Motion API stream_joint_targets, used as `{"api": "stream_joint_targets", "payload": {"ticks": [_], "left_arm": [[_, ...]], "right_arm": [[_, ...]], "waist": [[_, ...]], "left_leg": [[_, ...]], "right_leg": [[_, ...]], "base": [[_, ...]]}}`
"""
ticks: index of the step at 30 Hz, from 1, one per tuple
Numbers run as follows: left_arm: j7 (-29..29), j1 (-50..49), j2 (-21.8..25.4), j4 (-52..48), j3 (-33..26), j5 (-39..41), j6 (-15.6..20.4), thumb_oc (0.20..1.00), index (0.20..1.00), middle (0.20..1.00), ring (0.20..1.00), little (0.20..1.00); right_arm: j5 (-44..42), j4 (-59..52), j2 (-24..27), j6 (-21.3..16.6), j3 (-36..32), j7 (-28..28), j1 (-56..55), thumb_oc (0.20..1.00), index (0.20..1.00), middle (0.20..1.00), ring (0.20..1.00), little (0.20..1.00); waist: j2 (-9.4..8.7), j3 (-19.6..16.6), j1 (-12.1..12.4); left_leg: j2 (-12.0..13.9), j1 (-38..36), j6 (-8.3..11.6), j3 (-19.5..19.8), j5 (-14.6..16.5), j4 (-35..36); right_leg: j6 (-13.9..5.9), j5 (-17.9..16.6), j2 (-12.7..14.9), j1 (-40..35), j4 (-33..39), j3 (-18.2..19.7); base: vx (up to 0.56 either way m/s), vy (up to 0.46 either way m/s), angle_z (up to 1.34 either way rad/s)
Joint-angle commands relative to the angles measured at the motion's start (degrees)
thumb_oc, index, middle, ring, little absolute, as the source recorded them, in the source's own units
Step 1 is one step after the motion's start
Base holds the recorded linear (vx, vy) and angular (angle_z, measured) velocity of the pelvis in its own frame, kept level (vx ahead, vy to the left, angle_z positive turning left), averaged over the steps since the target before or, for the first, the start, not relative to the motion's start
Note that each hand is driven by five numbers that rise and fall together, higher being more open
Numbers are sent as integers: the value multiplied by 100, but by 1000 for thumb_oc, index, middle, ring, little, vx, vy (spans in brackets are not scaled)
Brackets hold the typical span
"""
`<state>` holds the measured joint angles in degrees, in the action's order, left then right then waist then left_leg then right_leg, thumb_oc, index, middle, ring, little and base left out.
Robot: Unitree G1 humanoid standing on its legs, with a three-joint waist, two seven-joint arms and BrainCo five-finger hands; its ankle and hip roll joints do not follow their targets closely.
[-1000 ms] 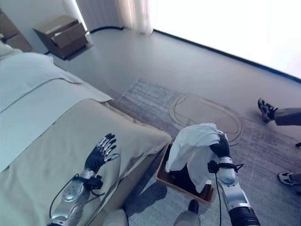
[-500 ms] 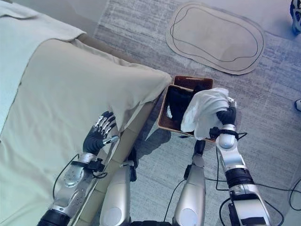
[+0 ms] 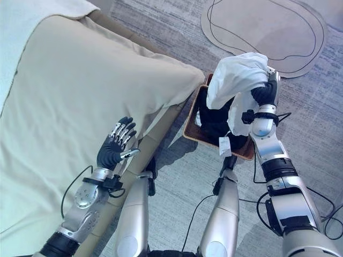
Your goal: Pick up clothes into the bucket
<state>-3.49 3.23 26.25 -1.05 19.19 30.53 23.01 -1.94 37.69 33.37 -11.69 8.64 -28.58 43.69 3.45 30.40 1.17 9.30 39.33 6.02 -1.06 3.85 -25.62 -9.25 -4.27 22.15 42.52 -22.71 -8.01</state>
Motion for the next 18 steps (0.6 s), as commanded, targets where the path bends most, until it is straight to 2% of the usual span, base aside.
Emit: {"api": "stream_joint_targets", "payload": {"ticks": [1, 9, 12, 13, 14, 15, 16, 18], "left_arm": [[-222, -45, 101, -549, 25, -161, 380, 1000, 1000, 1000, 1000, 1000], [-643, 38, 97, -839, 74, -471, 569, 1000, 1000, 1000, 1000, 1000], [-756, 113, 158, -867, 186, -569, 572, 1000, 1000, 1000, 1000, 1000], [-752, 101, 178, -880, 242, -557, 565, 1000, 1000, 1000, 1000, 1000], [-753, 129, 217, -917, 307, -542, 543, 1000, 1000, 1000, 1000, 1000], [-753, 147, 214, -922, 298, -544, 545, 1000, 1000, 1000, 1000, 1000], [-748, 132, 221, -930, 336, -527, 525, 1000, 1000, 1000, 1000, 1000], [-736, 136, 241, -958, 436, -507, 496, 1000, 1000, 1000, 1000, 1000]], "right_arm": [[-19, 175, 3, -217, 236, -217, 164, 200, 200, 200, 200, 200], [214, 1693, -121, -25, 769, -129, 547, 200, 200, 200, 200, 200], [263, 2399, 66, 82, 1010, -71, 943, 200, 200, 200, 200, 200], [276, 2533, 122, 111, 1071, -62, 1052, 200, 200, 200, 200, 200], [338, 2666, 253, 146, 1213, -77, 1258, 200, 200, 200, 200, 200], [337, 2668, 260, 141, 1214, -79, 1282, 200, 200, 200, 200, 200], [384, 2692, 347, 156, 1285, -70, 1360, 200, 200, 200, 200, 200], [509, 2799, 568, 197, 1517, -93, 1686, 200, 200, 200, 200, 200]], "waist": [[32, -60, 1], [181, -60, 86], [256, -60, 155], [275, -60, 188], [312, -60, 211], [315, -60, 205], [316, -60, 215], [333, -60, 225]], "left_leg": [[-195, 635, -10, 99, -257, -81], [-292, 1323, -61, 219, -110, -604], [-319, 1578, -62, 280, -71, -772], [-309, 1547, -18, 320, 116, -873], [-317, 1676, -9, 335, 138, -975], [-332, 1782, -52, 312, -61, -915], [-329, 1747, -7, 341, 156, -1051], [-356, 1921, 0, 358, 203, -1235]], "right_leg": [[-114, 306, -72, 229, -451, 274], [-48, 511, -80, 909, -1047, 398], [-42, 581, -71, 1156, -1258, 448], [-92, 777, -66, 1131, -1398, 475], [-82, 841, -61, 1273, -1543, 522], [-32, 652, -53, 1366, -1459, 505], [-74, 872, -51, 1359, -1632, 547], [-62, 958, -44, 1564, -1864, 635]], "base": [[11, -12, 5], [8, 14, 5], [31, -20, 3], [78, -36, 5], [0, -6, 4], [8, 6, 5], [0, 0, 0], [46, 7, 5]]}}
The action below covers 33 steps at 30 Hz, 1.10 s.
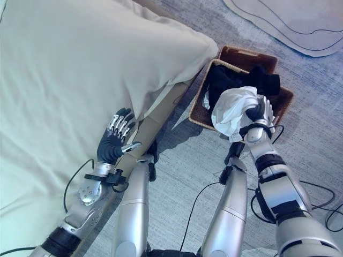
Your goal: Pick up clothes into the bucket
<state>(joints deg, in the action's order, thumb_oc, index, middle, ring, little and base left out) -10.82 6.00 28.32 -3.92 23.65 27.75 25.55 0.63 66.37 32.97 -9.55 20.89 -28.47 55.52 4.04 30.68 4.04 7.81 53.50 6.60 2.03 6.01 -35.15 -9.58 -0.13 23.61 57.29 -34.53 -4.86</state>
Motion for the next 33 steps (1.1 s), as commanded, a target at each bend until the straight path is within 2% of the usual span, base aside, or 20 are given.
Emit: {"api": "stream_joint_targets", "payload": {"ticks": [1, 8, 15, 21, 28, 29, 30, 31, 33], "left_arm": [[-3, -135, 28, -669, -12, -229, 243, 1000, 1000, 1000, 1000, 1000], [-115, -120, 71, -782, 74, -266, 244, 1000, 1000, 1000, 1000, 1000], [-181, -165, 35, -891, 47, -162, 249, 1000, 1000, 1000, 1000, 1000], [-195, -124, 39, -895, 44, -199, 223, 1000, 1000, 1000, 1000, 1000], [-171, -64, 16, -852, 40, -157, 198, 1000, 1000, 1000, 1000, 1000], [-171, -63, 16, -850, 41, -157, 199, 1000, 1000, 1000, 1000, 1000], [-157, -55, 15, -836, 52, -136, 196, 1000, 1000, 1000, 1000, 1000], [-148, -50, 14, -822, 48, -112, 187, 1000, 1000, 1000, 1000, 1000], [-126, -8, 18, -779, 52, -85, 182, 1000, 1000, 1000, 1000, 1000]], "right_arm": [[252, -63, 610, -19, 300, -104, 515, 200, 200, 200, 200, 200], [677, 43, 789, 99, 766, -147, 849, 200, 200, 200, 200, 200], [1104, 519, 745, 331, 971, -22, 863, 200, 200, 200, 200, 200], [1369, 711, 694, 423, 1055, 64, 827, 200, 200, 200, 200, 200], [1301, 763, 678, 473, 951, -33, 921, 200, 200, 200, 200, 200], [1301, 764, 679, 473, 951, -33, 921, 373, 373, 373, 373, 373], [1284, 762, 660, 482, 933, -39, 942, 711, 711, 711, 711, 711], [1285, 741, 654, 484, 934, -76, 961, 1000, 1000, 1000, 1000, 1000], [1270, 730, 638, 494, 917, -102, 982, 1000, 1000, 1000, 1000, 1000]], "waist": [[276, -88, -65], [261, -88, -61], [355, -88, -57], [400, -88, -56], [410, -88, -52], [410, -88, -51], [407, -88, -54], [399, -88, -57], [389, -88, -64]], "left_leg": [[-209, 517, -59, 47, -8, -294], [-276, 869, -67, 72, 101, -666], [-412, 1257, -74, 27, 219, -1085], [-445, 1364, -98, -33, 299, -1272], [-448, 1340, -126, -86, 313, -1275], [-448, 1338, -126, -87, 312, -1273], [-438, 1311, -129, -98, 303, -1247], [-432, 1286, -133, -109, 294, -1223], [-422, 1217, -135, -124, 265, -1135]], "right_leg": [[-30, 550, -188, 102, -694, 326], [23, 745, -117, 449, -1168, 453], [66, 895, -23, 834, -1590, 595], [84, 934, -10, 985, -1735, 709], [67, 907, -27, 992, -1700, 765], [67, 906, -28, 991, -1697, 764], [68, 898, -30, 965, -1663, 756], [67, 882, -35, 944, -1628, 744], [57, 838, -46, 883, -1531, 724]], "base": [[9, 10, 8], [11, -7, 8], [13, 12, 10], [18, 24, 5], [1, 13, -3], [0, 0, 0], [-4, 8, -13], [-11, 14, -23], [-17, 6, 5]]}}
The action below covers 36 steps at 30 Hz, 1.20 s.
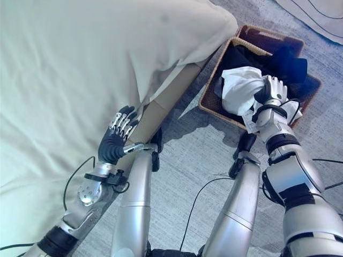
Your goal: Pick up clothes into the bucket
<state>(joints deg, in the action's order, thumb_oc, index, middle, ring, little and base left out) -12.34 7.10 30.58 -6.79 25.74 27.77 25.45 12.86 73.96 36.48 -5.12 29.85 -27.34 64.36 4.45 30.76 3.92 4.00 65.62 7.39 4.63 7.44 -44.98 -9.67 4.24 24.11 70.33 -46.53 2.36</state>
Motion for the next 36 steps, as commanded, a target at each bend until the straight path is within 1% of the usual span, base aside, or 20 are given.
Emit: {"api": "stream_joint_targets", "payload": {"ticks": [1, 6, 8, 9, 10, 11, 12, 14, 19, 20, 21, 22, 23, 25, 26, 28, 29, 32, 33, 36], "left_arm": [[38, -67, -206, -437, -179, -80, 183, 1000, 1000, 1000, 1000, 1000], [97, 5, -218, -357, -200, -43, 189, 1000, 1000, 1000, 1000, 1000], [139, 76, -226, -263, -217, -23, 196, 1000, 1000, 1000, 1000, 1000], [174, 105, -236, -201, -215, 7, 204, 1000, 1000, 1000, 1000, 1000], [195, 131, -238, -165, -240, 32, 200, 1000, 1000, 1000, 1000, 1000], [262, 169, -263, -36, -230, 81, 203, 1000, 1000, 1000, 1000, 1000], [263, 167, -263, -34, -227, 82, 205, 1000, 1000, 1000, 1000, 1000], [352, 166, -271, 51, -273, 148, 193, 1000, 1000, 1000, 1000, 1000], [650, -34, -220, 258, -414, 226, 132, 1000, 1000, 1000, 1000, 1000], [773, -159, -186, 301, -458, 216, 106, 1000, 1000, 1000, 1000, 1000], [774, -161, -182, 299, -456, 217, 105, 1000, 1000, 1000, 1000, 1000], [824, -210, -171, 355, -499, 213, 76, 1000, 1000, 1000, 1000, 1000], [908, -318, -151, 431, -541, 197, 21, 1000, 1000, 1000, 1000, 1000], [936, -362, -134, 489, -587, 188, 7, 1000, 1000, 1000, 1000, 1000], [984, -494, -123, 562, -717, 167, -48, 1000, 1000, 1000, 1000, 1000], [1018, -561, -107, 572, -780, 189, -65, 1000, 1000, 1000, 1000, 1000], [1022, -606, -123, 584, -860, 188, -80, 1000, 1000, 1000, 1000, 1000], [1048, -774, -165, 656, -1054, 95, -120, 1000, 1000, 1000, 1000, 1000], [1054, -814, -203, 704, -1103, 46, -143, 1000, 1000, 1000, 1000, 1000], [1123, -1012, -256, 707, -1308, -113, -169, 1000, 1000, 1000, 1000, 1000]], "right_arm": [[8, -43, 267, 52, 11, -205, 146, 1000, 1000, 1000, 1000, 1000], [-67, -124, 240, 22, -31, -201, 114, 1000, 1000, 1000, 1000, 1000], [-123, -174, 260, -5, -69, -174, 74, 1000, 1000, 1000, 1000, 1000], [-165, -215, 276, -24, -93, -149, 41, 1000, 1000, 1000, 1000, 1000], [-192, -268, 288, -30, -98, -128, 36, 1000, 1000, 1000, 1000, 1000], [-225, -283, 296, -52, -135, -79, -57, 1000, 1000, 1000, 1000, 1000], [-225, -284, 297, -52, -137, -79, -62, 1000, 1000, 1000, 1000, 1000], [-286, -354, 348, -87, -191, 7, -193, 1000, 1000, 1000, 1000, 1000], [-431, -560, 534, -220, -294, 400, -773, 1000, 1000, 1000, 1000, 1000], [-569, -664, 537, -293, -468, 489, -1116, 1000, 1000, 1000, 1000, 1000], [-567, -669, 536, -292, -474, 489, -1124, 1000, 1000, 1000, 1000, 1000], [-712, -746, 520, -343, -622, 533, -1321, 1000, 1000, 1000, 1000, 1000], [-934, -924, 480, -421, -850, 625, -1657, 1000, 1000, 1000, 1000, 1000], [-1073, -1089, 417, -469, -1006, 635, -1888, 1000, 1000, 1000, 1000, 1000], [-1306, -1437, 316, -564, -1328, 714, -2423, 1000, 1000, 1000, 1000, 1000], [-1407, -1637, 231, -610, -1474, 720, -2669, 1000, 1000, 1000, 1000, 1000], [-1531, -1755, 96, -659, -1656, 690, -2954, 1000, 1000, 1000, 1000, 1000], [-1705, -2477, -351, -803, -2108, 684, -3817, 1000, 1000, 1000, 1000, 1000], [-1857, -2783, -573, -898, -2253, 699, -4113, 1000, 1000, 1000, 1000, 1000], [-1943, -3515, -933, -1054, -2539, 873, -4849, 1000, 1000, 1000, 1000, 1000]], "waist": [[318, -96, -67], [265, -96, -95], [227, -96, -105], [197, -96, -115], [177, -96, -128], [123, -96, -126], [127, -96, -127], [59, -96, -137], [-125, -199, -139], [-194, -266, -150], [-192, -255, -149], [-236, -300, -164], [-303, -353, -168], [-339, -399, -183], [-402, -500, -213], [-433, -556, -227], [-445, -595, -236], [-533, -811, -252], [-557, -904, -267], [-599, -1172, -309]], "left_leg": [[-23, -106, -215, -391, 92, -12], [22, -416, -204, -409, -10, 315], [34, -645, -192, -433, -83, 563], [45, -819, -177, -441, -157, 749], [39, -847, -223, -471, -370, 905], [32, -1124, -218, -461, -445, 1124], [32, -1136, -218, -457, -450, 1137], [45, -1478, -196, -453, -532, 1397], [106, -2393, -151, -405, -748, 2082], [132, -2696, -138, -384, -791, 2282], [133, -2717, -137, -381, -795, 2293], [158, -2888, -118, -389, -827, 2402], [195, -3206, -104, -367, -870, 2595], [229, -3381, -102, -365, -881, 2700], [278, -3674, -96, -359, -901, 2866], [293, -3814, -99, -357, -946, 2966], [329, -3968, -85, -359, -921, 3004], [421, -4481, -73, -390, -977, 3325], [471, -4657, -65, -391, -1006, 3464], [545, -5028, -56, -437, -1109, 3865]], "right_leg": [[55, 357, -97, -539, -179, -35], [18, 240, -111, -877, 164, -160], [-17, 161, -135, -1114, 402, -229], [-32, 78, -136, -1328, 631, -297], [3, -147, -142, -1347, 814, -331], [-14, -250, -154, -1671, 1080, -429], [-14, -255, -154, -1687, 1094, -438], [-41, -355, -172, -2072, 1386, -533], [-95, -607, -240, -3148, 2232, -846], [-117, -673, -266, -3495, 2481, -947], [-116, -677, -268, -3521, 2495, -955], [-131, -726, -283, -3727, 2650, -1012], [-143, -764, -321, -4072, 2857, -1100], [-156, -787, -336, -4259, 2977, -1127], [-176, -817, -366, -4569, 3136, -1206], [-184, -855, -381, -4712, 3223, -1246], [-191, -835, -395, -4886, 3263, -1278], [-219, -873, -467, -5390, 3567, -1395], [-232, -897, -504, -5547, 3681, -1420], [-266, -929, -593, -5820, 3910, -1497]], "base": [[-16, -1, 27], [-21, -6, -14], [-16, -6, 1], [-96, 7, 2], [-101, -13, -2], [-85, -6, -1], [0, 0, 0], [0, 0, 0], [55, -52, 4], [75, -40, 1], [82, -47, 2], [82, -48, 2], [125, -58, 0], [106, -39, 1], [111, -40, 2], [86, -31, -4], [71, -22, -6], [126, -41, -2], [120, -35, -4], [125, -30, -9]]}}
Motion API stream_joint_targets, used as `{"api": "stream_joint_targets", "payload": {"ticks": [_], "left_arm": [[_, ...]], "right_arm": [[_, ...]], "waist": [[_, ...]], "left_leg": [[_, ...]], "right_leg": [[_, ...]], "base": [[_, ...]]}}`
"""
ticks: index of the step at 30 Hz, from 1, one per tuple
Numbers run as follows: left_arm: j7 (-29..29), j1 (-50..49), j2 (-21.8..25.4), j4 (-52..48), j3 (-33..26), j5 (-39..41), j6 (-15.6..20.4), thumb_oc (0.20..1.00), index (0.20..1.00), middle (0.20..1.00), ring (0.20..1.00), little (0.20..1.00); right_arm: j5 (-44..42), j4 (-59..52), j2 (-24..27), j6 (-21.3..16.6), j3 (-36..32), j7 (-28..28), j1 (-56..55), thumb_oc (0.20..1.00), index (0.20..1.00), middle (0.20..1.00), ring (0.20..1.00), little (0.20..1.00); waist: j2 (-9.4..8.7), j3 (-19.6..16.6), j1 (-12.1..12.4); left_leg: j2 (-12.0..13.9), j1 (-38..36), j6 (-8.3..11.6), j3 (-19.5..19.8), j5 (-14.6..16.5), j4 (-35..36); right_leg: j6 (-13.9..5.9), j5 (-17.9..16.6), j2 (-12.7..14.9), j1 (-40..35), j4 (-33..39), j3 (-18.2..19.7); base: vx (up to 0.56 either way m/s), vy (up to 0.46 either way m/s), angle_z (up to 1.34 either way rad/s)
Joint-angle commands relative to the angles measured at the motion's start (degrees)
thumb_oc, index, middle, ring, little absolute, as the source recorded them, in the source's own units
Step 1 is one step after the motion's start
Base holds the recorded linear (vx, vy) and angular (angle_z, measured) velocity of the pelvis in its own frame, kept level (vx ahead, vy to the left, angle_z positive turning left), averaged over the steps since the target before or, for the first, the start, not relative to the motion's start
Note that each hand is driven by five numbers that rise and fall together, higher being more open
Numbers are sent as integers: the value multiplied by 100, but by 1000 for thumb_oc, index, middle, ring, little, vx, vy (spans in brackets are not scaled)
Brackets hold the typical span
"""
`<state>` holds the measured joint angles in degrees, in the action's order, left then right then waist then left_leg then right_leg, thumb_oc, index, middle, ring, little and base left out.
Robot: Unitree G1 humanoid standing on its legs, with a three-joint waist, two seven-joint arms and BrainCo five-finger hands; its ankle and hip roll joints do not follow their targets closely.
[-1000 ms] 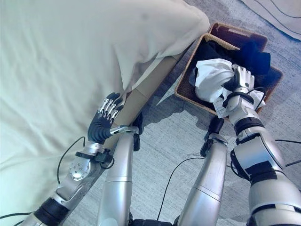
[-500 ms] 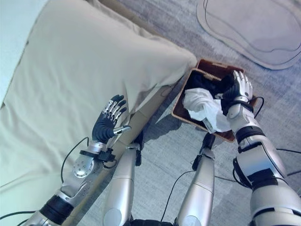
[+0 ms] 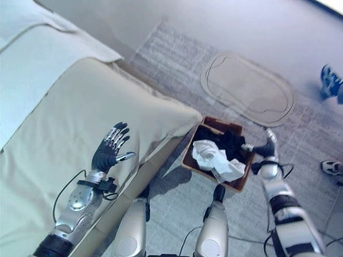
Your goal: Pick up clothes into the bucket
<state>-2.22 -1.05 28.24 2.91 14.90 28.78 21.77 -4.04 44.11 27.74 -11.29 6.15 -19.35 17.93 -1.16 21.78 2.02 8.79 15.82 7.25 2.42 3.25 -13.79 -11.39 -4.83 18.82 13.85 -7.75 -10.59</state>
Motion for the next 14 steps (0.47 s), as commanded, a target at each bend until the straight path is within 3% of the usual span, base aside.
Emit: {"api": "stream_joint_targets", "payload": {"ticks": [1, 7, 14], "left_arm": [[152, -299, -52, -316, -312, -217, 190, 1000, 1000, 1000, 1000, 1000], [183, -547, -342, -145, -477, -356, 111, 1000, 1000, 1000, 1000, 1000], [128, -782, -678, 228, -694, -598, 72, 1000, 1000, 1000, 1000, 1000]], "right_arm": [[-212, -976, -158, -459, -287, 105, -527, 1000, 1000, 1000, 1000, 1000], [-1194, -1768, -899, -772, -745, 420, -1352, 1000, 1000, 1000, 1000, 1000], [-1692, -2297, -1348, -764, -405, 920, -2019, 1000, 1000, 1000, 1000, 1000]], "waist": [[-42, -360, -143], [-49, -850, -223], [-87, -1203, -230]], "left_leg": [[79, -206, -28, -236, -770, 953], [151, -845, 112, -432, -958, 1660], [176, -1214, 134, -614, -948, 1780]], "right_leg": [[-105, -31, -98, -283, 130, -231], [-179, -177, -219, -870, 726, -492], [-171, -230, -303, -1221, 971, -485]], "base": [[115, -28, -3], [80, -18, 1], [31, 3, -9]]}}
